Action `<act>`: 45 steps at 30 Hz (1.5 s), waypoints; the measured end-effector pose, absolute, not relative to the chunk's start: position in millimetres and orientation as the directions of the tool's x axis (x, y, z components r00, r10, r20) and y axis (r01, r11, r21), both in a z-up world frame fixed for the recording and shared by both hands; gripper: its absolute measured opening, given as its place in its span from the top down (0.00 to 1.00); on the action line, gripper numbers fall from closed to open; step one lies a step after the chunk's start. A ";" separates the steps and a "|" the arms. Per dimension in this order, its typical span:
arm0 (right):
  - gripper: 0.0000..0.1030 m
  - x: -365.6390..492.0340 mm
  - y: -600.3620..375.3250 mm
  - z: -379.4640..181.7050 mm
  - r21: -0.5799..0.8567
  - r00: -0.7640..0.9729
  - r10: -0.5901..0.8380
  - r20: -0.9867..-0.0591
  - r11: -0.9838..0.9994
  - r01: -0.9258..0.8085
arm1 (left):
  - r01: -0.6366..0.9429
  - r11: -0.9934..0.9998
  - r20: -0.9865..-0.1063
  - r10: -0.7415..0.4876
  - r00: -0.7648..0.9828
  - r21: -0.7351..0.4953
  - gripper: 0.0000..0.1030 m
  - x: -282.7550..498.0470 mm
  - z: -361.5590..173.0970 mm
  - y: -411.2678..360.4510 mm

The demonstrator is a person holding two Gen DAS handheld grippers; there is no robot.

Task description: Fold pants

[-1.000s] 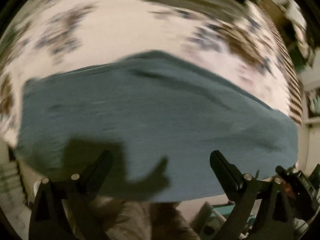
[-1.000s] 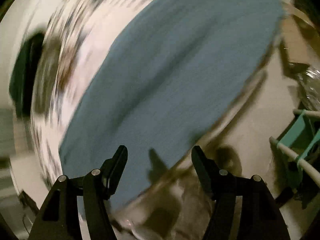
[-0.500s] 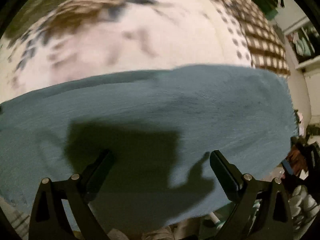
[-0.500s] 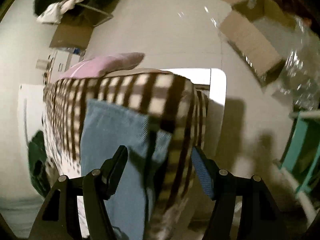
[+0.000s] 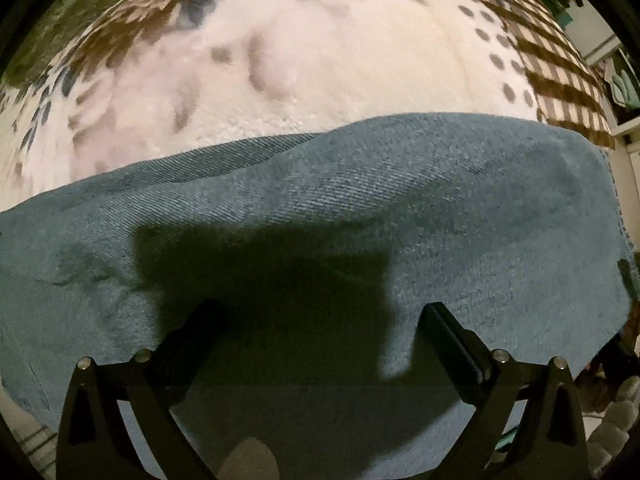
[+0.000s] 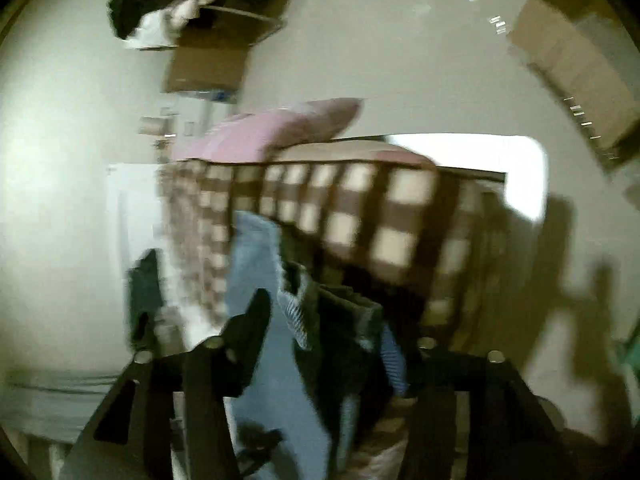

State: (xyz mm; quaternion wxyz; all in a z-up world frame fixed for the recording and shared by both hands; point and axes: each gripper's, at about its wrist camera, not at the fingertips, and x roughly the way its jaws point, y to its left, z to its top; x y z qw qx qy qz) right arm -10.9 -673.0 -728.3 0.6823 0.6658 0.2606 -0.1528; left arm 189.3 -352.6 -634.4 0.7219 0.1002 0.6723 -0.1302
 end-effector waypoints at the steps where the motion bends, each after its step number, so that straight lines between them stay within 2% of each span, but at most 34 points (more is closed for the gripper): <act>1: 0.46 -6.7 -673.2 -727.1 0.839 0.825 0.151 -0.544 0.086 0.538 | 0.320 0.947 -0.997 -0.053 0.064 -0.030 0.00 189.3 -635.9 -353.6; 4: 0.46 12.6 -670.9 -733.5 0.802 0.782 0.180 -0.597 0.153 0.577 | 0.308 0.951 -0.996 -0.053 0.072 -0.028 0.00 192.3 -635.6 -347.5; 7: 0.42 22.7 -671.2 -734.3 0.824 0.800 0.194 -0.567 0.146 0.548 | 0.302 0.953 -0.996 -0.054 0.077 -0.028 0.00 190.0 -633.7 -344.1; 9: 0.42 25.8 -670.6 -731.7 0.859 0.832 0.212 -0.512 0.123 0.497 | 0.299 0.954 -0.996 -0.054 0.077 -0.029 0.00 190.0 -634.8 -344.8; 13: 0.42 39.3 -660.8 -736.9 0.812 0.783 0.215 -0.584 0.176 0.557 | 0.295 0.955 -0.996 -0.052 0.074 -0.028 0.00 186.7 -634.0 -337.2; 15: 0.42 42.6 -657.3 -735.7 0.806 0.784 0.194 -0.589 0.202 0.556 | 0.295 0.955 -0.996 -0.053 0.072 -0.030 0.00 180.1 -629.7 -328.5; 16: 0.49 46.3 -654.0 -731.7 0.781 0.764 0.177 -0.620 0.232 0.580 | 0.295 0.955 -0.996 -0.053 0.070 -0.030 0.00 180.5 -629.1 -327.8; 17: 0.74 47.8 -652.3 -728.8 0.754 0.743 0.160 -0.650 0.257 0.604 | 0.295 0.955 -0.996 -0.053 0.068 -0.031 0.00 183.8 -629.1 -327.0; 18: 0.80 49.8 -650.0 -724.8 0.723 0.717 0.144 -0.682 0.283 0.630 | 0.300 0.953 -0.997 -0.054 0.063 -0.033 0.00 185.7 -628.9 -326.1; 20: 0.82 52.0 -643.1 -713.3 0.686 0.692 0.109 -0.713 0.308 0.659 | 0.317 0.948 -0.998 -0.054 0.045 -0.037 0.00 189.8 -625.7 -327.3; 24: 0.83 54.3 -625.2 -671.3 0.668 0.699 0.066 -0.712 0.369 0.646 | 0.337 0.941 -0.992 -0.005 0.125 0.037 0.00 200.0 -606.6 -317.0; 31: 0.84 82.6 -561.7 -589.1 0.651 0.721 0.079 -0.688 0.507 0.565 | 0.276 0.961 -0.978 -0.081 0.191 -0.026 0.00 213.4 -557.6 -267.5; 35: 0.85 105.4 -507.7 -562.8 0.651 0.728 0.124 -0.674 0.564 0.507 | 0.237 0.971 -0.969 -0.090 0.229 -0.034 0.00 219.3 -533.6 -224.5; 40: 0.85 133.8 -416.6 -549.9 0.629 0.695 0.210 -0.688 0.649 0.427 | 0.183 0.982 -0.968 -0.092 0.232 -0.050 0.00 209.3 -517.9 -167.8; 45: 0.85 154.9 -322.6 -567.8 0.627 0.631 0.321 -0.707 0.697 0.348 | 0.098 0.992 -0.971 -0.098 0.220 -0.078 0.00 194.7 -509.5 -84.7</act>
